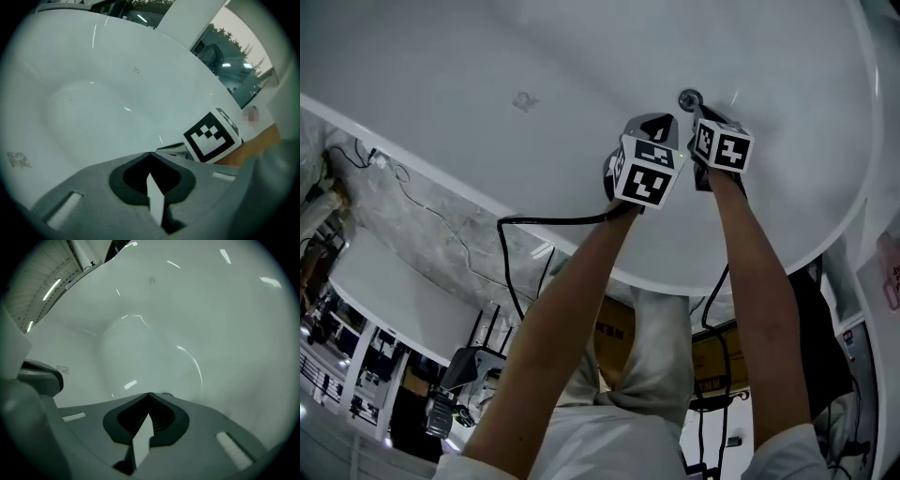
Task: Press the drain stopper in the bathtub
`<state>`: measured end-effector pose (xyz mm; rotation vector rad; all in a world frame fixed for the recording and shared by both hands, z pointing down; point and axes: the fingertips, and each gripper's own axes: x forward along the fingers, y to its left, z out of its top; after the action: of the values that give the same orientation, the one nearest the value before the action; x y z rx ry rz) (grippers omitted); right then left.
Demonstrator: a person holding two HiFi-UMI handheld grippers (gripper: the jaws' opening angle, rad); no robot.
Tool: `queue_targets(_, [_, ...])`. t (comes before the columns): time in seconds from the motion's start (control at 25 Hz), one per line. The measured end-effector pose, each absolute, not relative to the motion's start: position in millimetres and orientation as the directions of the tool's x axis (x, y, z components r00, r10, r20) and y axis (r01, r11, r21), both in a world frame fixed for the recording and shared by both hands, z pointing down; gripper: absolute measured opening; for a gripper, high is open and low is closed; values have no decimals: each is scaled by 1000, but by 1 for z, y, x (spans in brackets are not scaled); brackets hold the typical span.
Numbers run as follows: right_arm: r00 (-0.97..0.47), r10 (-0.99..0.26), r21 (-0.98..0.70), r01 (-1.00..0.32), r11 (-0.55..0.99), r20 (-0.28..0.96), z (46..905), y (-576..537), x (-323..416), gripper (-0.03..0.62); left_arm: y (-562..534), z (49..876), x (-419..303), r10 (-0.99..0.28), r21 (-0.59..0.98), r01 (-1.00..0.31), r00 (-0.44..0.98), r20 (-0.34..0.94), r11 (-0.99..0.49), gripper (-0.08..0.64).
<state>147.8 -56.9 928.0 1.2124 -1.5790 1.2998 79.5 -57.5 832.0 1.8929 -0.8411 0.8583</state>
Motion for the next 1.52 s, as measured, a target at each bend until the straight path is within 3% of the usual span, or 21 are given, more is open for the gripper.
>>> queue_targets(0.52, [-305, -327, -304, -951, 57, 895, 798, -81, 145, 3, -75, 738, 69, -242, 391, -785, 547, 801, -480, 4])
queue_targets(1.52, [-386, -529, -279, -920, 273, 756, 560, -48, 148, 3, -56, 523, 83, -373, 357, -766, 593, 714, -534, 4])
